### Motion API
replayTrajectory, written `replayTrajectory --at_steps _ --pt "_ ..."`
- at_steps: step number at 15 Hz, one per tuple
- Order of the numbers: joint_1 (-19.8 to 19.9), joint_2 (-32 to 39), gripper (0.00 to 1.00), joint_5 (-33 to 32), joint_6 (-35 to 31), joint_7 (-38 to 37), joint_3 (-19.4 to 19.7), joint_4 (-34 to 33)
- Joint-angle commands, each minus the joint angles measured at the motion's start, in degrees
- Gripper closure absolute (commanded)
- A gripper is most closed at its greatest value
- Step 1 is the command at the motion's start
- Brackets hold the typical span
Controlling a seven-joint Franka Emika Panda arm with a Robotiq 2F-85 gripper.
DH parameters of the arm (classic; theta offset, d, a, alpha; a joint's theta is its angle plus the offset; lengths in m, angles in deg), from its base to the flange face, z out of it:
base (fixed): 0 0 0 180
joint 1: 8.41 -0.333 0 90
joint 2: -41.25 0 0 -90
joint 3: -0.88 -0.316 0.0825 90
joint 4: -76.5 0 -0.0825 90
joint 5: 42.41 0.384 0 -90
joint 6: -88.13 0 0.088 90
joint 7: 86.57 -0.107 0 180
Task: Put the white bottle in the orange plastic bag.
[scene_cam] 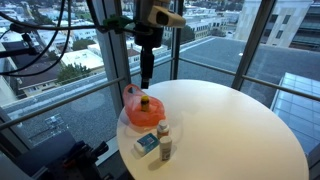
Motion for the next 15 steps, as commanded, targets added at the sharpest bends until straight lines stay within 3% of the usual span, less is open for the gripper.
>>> replayTrajectory --at_steps 1,4,15 --pt "0.2 0.9 0.00 0.0 -6.9 -0.8 1.1 1.7" --pt "0.4 3.2 0.00 0.4 -14.3 -0.7 2.2 3.7" --pt "1.8 11.8 0.00 -2.6 -29.2 -2.7 5.7 9.7"
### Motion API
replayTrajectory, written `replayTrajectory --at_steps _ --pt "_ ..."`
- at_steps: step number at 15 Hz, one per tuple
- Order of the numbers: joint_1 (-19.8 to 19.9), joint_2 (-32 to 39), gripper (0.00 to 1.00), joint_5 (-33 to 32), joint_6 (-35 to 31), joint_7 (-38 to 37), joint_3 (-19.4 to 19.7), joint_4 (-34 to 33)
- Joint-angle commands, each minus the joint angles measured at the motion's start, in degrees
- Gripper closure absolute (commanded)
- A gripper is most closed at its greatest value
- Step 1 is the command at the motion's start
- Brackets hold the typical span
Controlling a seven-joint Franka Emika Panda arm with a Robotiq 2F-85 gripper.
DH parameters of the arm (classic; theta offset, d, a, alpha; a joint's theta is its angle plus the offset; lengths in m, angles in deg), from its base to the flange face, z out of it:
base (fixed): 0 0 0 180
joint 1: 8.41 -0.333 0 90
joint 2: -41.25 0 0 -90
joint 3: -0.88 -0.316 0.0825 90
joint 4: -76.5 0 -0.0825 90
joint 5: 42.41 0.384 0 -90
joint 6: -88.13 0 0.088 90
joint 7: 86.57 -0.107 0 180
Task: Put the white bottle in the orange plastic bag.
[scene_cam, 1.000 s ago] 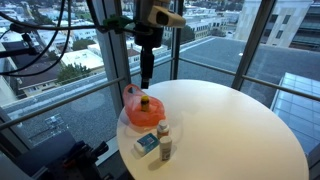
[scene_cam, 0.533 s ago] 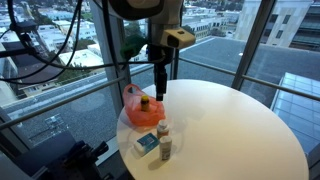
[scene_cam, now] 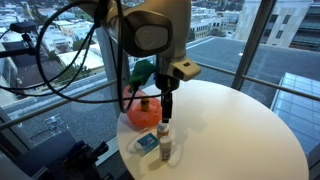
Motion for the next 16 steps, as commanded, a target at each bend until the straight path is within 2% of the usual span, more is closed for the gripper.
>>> replayTrajectory --at_steps 1,10,16 --pt "0.4 2.4 0.00 -1.6 -3.8 0.9 1.2 1.4" --pt "0.3 5.5 0.00 -8.6 -9.0 4.6 3.9 4.2" --pt "-0.2 8.2 0.00 -9.8 -14.9 4.9 4.2 6.3"
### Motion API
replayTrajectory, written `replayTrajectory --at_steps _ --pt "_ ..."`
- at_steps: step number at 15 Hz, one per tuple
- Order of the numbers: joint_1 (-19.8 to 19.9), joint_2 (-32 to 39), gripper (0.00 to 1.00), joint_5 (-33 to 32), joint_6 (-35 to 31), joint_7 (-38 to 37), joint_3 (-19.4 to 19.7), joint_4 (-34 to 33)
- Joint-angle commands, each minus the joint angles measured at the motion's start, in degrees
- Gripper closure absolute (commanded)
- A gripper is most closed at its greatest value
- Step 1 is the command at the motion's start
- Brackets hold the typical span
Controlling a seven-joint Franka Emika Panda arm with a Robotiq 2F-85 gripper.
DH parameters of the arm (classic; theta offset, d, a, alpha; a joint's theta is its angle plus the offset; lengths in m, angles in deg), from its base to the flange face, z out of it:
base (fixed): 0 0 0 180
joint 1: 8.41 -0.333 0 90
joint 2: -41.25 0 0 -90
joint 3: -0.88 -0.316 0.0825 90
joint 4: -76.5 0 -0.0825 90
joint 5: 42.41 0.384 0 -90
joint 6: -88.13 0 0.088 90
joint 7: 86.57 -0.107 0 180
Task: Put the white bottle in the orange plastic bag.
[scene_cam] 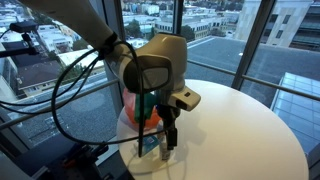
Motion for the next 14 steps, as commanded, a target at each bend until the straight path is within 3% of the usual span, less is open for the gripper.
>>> replayTrajectory --at_steps 1,3,4,6,13,14 --pt "-0.3 1.4 0.00 -1.0 -3.2 0.9 0.6 1.0" --pt "-0.4 2.3 0.00 -1.0 -4.0 0.9 0.8 1.0" --pt "-0.5 2.6 0.25 -0.9 -4.3 0.7 0.9 1.0" --pt "-0.6 3.0 0.34 -0.9 -4.6 0.5 1.2 0.8" --pt "-0.9 0.1 0.90 -0.2 -1.7 0.2 1.3 0.8" --pt "-1.0 -0.7 0.90 0.0 -0.9 0.3 1.2 0.8"
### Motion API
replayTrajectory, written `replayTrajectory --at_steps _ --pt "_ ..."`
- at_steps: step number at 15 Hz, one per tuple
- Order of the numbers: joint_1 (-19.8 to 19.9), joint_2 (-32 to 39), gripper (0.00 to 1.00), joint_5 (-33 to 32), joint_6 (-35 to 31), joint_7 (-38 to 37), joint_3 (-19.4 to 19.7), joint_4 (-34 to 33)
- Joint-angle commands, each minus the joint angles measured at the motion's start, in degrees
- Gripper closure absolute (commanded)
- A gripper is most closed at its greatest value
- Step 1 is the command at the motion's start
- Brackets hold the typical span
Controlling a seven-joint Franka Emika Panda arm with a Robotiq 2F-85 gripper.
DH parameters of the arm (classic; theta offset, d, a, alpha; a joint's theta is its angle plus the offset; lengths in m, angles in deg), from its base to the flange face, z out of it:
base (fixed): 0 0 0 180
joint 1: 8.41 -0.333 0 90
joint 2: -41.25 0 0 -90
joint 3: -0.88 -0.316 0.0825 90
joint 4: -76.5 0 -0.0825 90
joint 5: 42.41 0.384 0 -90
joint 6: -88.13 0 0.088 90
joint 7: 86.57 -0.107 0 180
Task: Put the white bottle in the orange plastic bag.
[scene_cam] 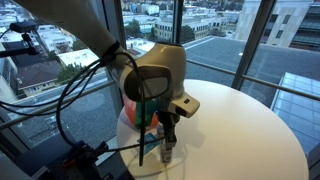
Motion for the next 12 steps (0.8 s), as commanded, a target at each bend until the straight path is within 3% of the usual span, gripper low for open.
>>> replayTrajectory --at_steps 1,12 --pt "-0.9 -4.4 0.90 0.2 3.7 0.1 0.4 0.1" --pt "-4.3 -13.7 0.90 2.6 20.7 -3.9 -6.9 -7.2"
